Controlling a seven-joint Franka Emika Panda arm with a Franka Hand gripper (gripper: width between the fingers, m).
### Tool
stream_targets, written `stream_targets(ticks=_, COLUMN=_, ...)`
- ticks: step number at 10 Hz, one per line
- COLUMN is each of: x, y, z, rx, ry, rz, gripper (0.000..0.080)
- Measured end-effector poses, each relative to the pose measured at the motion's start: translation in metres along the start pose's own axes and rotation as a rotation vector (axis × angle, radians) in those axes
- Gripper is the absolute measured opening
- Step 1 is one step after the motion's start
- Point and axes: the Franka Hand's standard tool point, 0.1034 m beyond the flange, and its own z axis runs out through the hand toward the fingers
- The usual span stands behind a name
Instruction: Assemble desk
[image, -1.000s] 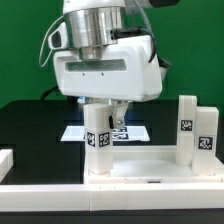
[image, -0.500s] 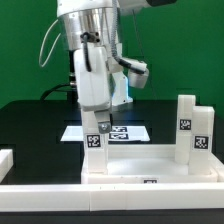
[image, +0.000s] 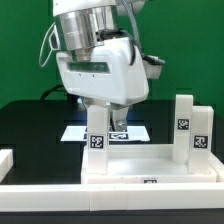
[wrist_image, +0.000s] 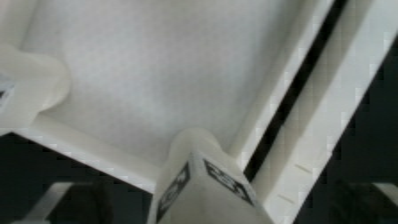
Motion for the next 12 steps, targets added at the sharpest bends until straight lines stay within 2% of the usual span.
stream_targets(ticks=1, x=0.004, y=0.006, z=0.001, rx=0.001, ry=0.002, rz=-0.109, gripper=0.0641)
stream_targets(ticks=3, x=0.005, y=0.006, z=0.001, rx=-0.005, ry=0.005, rz=-0.235, gripper=0.0647)
stream_targets(ticks=4, x=0.01, y=0.008, z=-0.001, rx=-0.014, ry=0.015, rz=-0.396, gripper=0.0649)
stream_targets(ticks=5, x=0.02, y=0.006, z=-0.006, rx=-0.023, ry=0.058, rz=-0.575, gripper=0.0649)
stream_targets(ticks=6, x=0.027, y=-0.006, z=-0.009, rx=-0.031, ry=0.162, rz=-0.782, gripper=0.0649)
stream_targets(ticks=7, x=0.021, y=-0.003, z=-0.004, rx=-0.023, ry=0.139, rz=-0.684, gripper=0.0649)
stream_targets(ticks=8, x=0.023, y=-0.002, z=-0.005, rx=-0.027, ry=0.14, rz=-0.686, gripper=0.0649)
stream_targets(ticks=10, x=0.023, y=-0.002, z=-0.004, rx=-0.02, ry=0.139, rz=-0.589, gripper=0.0378)
stream_targets(ticks=11, x=0.023, y=-0.002, z=-0.003, rx=-0.014, ry=0.139, rz=-0.497, gripper=0.0288)
stream_targets(ticks=12, x=0.023, y=-0.002, z=-0.003, rx=-0.009, ry=0.139, rz=-0.411, gripper=0.0288)
